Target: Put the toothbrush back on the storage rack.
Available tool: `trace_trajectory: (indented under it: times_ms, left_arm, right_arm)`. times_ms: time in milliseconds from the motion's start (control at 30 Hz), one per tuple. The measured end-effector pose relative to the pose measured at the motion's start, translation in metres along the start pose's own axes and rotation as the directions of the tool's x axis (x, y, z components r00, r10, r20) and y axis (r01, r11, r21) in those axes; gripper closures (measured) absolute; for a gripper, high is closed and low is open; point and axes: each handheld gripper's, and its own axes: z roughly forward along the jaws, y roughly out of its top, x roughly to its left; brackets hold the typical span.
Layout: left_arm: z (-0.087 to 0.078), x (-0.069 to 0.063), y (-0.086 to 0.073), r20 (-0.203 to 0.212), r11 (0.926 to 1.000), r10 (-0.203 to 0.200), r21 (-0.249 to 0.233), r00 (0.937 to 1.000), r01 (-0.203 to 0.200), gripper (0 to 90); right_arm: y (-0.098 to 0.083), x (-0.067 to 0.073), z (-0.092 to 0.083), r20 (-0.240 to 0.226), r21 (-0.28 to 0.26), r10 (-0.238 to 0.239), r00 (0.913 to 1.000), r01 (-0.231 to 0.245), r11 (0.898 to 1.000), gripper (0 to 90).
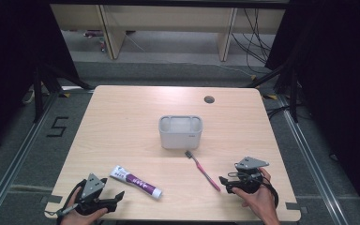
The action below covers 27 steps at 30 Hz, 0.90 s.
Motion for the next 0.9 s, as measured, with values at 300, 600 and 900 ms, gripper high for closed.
trace_trajectory:
  times_ms: [300, 600, 900]
  left_arm:
    - [0.002, -0.002, 0.0, 0.002, 0.9996, -0.02, -0.019, 0.9998, 0.02, 19.4]
    - [0.002, -0.003, 0.0, 0.003, 0.9995, -0.024, -0.023, 0.9997, 0.024, 19.3]
    - [0.002, -0.003, 0.0, 0.011, 0.9993, -0.027, -0.025, 0.9996, 0.027, 19.3]
  right_arm:
    - [0.003, 0.004, -0.001, -0.03, 0.057, -0.005, 0.9995, 0.007, 0.998, 28.8]
    - [0.008, 0.005, 0.001, -0.057, 0.097, -0.045, 0.9974, 0.05, 0.994, 32.1]
    - [0.013, 0.009, 0.003, -0.067, 0.073, -0.065, 0.9956, 0.07, 0.995, 31.6]
